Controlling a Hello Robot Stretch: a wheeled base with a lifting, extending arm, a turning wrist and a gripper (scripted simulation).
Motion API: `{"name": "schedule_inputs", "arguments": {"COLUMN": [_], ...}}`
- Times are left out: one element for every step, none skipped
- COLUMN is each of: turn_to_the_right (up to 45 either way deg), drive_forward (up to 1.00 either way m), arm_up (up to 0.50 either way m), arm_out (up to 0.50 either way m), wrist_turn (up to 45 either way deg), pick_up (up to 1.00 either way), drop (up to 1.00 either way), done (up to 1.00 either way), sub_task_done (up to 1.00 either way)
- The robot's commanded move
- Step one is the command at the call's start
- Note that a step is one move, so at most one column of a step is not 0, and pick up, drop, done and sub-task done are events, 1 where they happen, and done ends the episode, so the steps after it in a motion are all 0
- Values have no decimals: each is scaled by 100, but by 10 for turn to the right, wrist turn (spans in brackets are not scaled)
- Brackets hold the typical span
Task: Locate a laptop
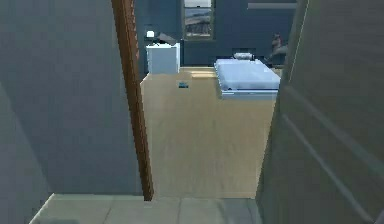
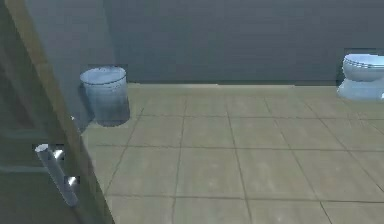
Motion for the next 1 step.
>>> {"name": "schedule_inputs", "arguments": {"turn_to_the_right": [0], "drive_forward": [100], "arm_up": [0], "arm_out": [0], "wrist_turn": [0], "pick_up": [0], "drop": [0], "done": [0], "sub_task_done": [0]}}
